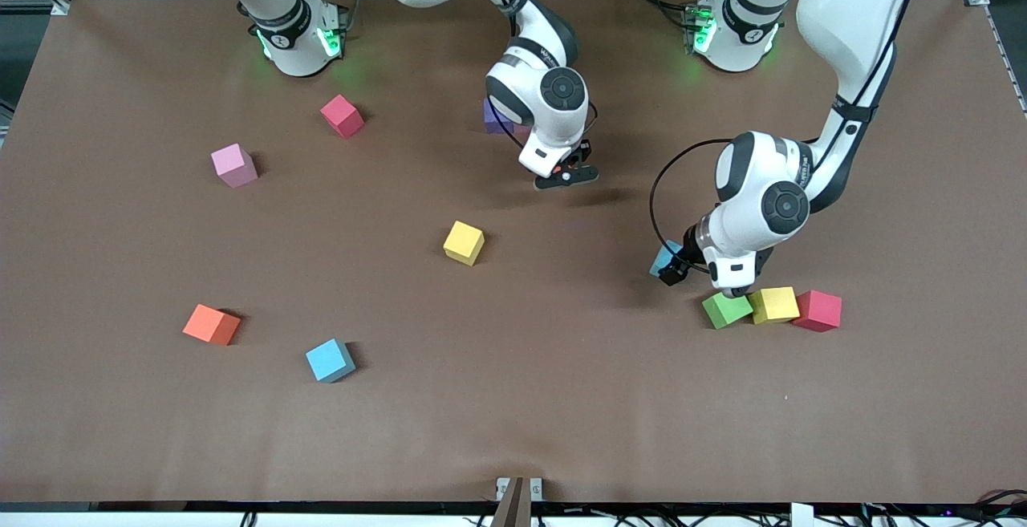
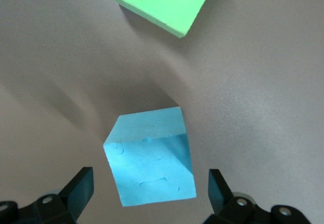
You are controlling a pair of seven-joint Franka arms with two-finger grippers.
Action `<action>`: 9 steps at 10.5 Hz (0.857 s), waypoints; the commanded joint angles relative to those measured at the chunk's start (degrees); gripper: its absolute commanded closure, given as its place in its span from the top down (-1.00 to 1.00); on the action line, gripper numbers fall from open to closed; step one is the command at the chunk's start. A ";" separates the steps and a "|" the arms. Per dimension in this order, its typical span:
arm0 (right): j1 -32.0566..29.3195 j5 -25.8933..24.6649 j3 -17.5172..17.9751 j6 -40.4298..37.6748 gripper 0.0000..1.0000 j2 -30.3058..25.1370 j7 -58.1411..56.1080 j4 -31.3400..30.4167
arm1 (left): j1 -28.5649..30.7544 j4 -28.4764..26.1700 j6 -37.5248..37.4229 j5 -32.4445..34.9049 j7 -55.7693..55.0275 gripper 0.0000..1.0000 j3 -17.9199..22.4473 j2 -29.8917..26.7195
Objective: Form number 2 with 11 blocks
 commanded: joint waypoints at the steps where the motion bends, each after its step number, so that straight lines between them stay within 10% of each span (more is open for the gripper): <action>1: 0.60 -0.39 -0.56 -0.32 0.12 0.27 0.86 0.27 | -0.10 0.81 0.27 -1.13 -0.53 1.00 -0.01 1.50; 2: 0.60 -0.48 -0.56 -0.32 0.99 0.27 0.86 0.27 | -0.10 0.90 0.27 -1.04 -0.53 1.00 -0.01 1.59; 6: 0.60 -0.57 -0.64 -0.32 1.00 -0.52 0.69 0.62 | 0.17 1.25 0.80 -0.60 0.52 1.00 -0.01 2.82; 9: -0.18 -0.48 -0.91 -0.32 1.00 -2.27 0.77 0.89 | -0.54 2.39 0.80 -0.43 0.96 -0.28 -0.18 3.27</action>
